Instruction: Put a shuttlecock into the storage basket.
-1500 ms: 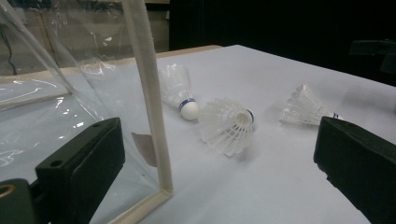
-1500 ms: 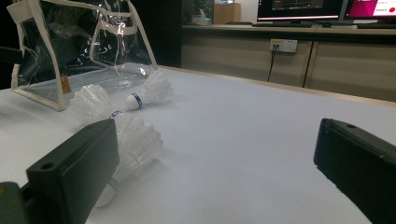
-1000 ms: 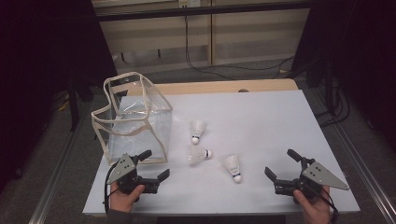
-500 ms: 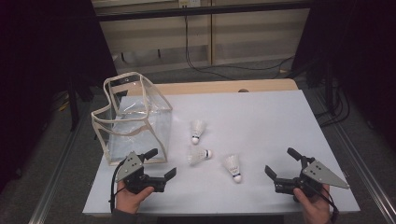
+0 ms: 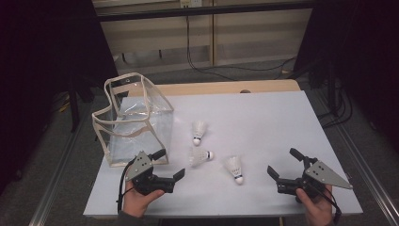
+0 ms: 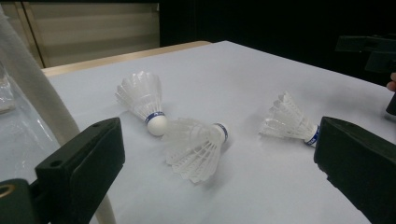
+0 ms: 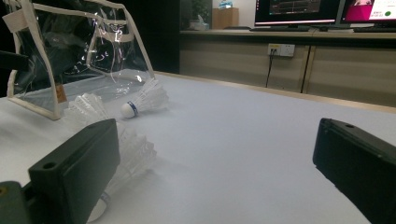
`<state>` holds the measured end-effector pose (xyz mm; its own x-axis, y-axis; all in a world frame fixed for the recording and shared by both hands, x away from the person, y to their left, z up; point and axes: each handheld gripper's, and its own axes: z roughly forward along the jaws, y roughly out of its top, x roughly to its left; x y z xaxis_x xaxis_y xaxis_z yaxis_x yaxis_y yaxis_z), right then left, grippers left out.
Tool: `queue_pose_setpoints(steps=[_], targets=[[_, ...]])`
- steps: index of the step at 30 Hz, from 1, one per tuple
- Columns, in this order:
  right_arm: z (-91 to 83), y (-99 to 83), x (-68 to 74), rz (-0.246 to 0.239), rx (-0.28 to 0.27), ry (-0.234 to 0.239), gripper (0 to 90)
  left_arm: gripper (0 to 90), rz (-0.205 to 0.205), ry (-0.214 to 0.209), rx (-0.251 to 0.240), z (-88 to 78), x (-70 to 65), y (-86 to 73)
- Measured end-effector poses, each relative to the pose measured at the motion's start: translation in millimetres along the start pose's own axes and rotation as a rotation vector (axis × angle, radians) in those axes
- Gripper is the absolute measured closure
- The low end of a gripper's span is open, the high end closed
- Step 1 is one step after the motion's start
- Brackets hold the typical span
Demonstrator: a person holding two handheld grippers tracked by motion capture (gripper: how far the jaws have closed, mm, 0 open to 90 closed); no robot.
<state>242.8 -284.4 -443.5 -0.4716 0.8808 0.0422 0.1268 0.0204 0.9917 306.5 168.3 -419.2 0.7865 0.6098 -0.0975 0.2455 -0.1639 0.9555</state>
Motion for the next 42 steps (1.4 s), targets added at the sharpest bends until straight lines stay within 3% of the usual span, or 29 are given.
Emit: queue_pose_setpoints(steps=[8,18,28,42], targets=[[-0.5,0.2,-0.6,-0.002,-0.005,-0.001,0.8,1.6,-0.010,0.005,0.015,9.6,-7.9,4.5],[-0.3,-0.1,-0.4,0.000,-0.004,0.007,0.8,1.7,-0.070,-0.016,0.026,18.5,-10.3,7.4],[-0.9,0.9,-0.6,0.000,-0.005,0.008,0.9,3.8,-0.068,-0.035,0.051,27.3,-12.4,8.3],[3.7,1.7,3.4,-0.013,0.002,0.026,0.8,5.4,-0.052,-0.014,0.092,37.5,-13.6,6.6]])
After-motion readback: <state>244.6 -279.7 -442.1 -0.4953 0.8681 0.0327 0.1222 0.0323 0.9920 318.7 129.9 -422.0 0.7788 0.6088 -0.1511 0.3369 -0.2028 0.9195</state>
